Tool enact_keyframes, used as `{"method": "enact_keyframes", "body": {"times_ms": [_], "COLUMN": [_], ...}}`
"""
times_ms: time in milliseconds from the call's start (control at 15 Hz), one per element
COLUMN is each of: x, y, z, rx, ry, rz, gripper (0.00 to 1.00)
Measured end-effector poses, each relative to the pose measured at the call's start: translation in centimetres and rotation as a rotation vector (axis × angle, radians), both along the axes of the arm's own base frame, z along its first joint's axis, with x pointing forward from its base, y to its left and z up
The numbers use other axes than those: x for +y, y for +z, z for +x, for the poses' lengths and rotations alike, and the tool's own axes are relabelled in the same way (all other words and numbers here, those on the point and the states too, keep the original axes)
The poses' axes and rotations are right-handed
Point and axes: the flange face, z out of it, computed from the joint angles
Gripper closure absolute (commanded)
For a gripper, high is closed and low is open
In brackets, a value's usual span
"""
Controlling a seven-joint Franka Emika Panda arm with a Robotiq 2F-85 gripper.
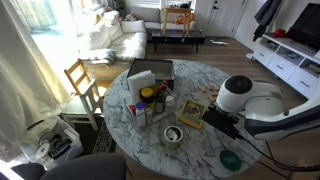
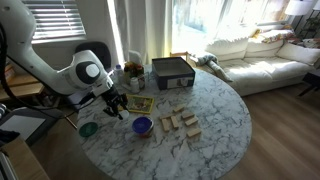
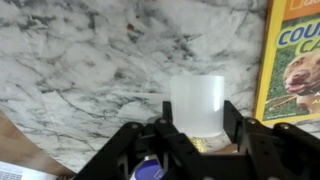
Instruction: Flip the white scoop over
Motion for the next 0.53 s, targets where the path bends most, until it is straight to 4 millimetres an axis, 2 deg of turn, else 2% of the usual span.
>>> {"method": "enact_keyframes", "body": {"times_ms": [200, 467, 533], "x": [1.6, 3.2, 3.5], "y": [-0.3, -1.7, -2.1], "z": [-0.4, -1.3, -1.6], "rx": [-0.016, 0.003, 0.005], "ry": [-0.008, -0.005, -0.003], "rz": [-0.04, -0.108, -0.131], "gripper": [0.74, 0.74, 0.66]}}
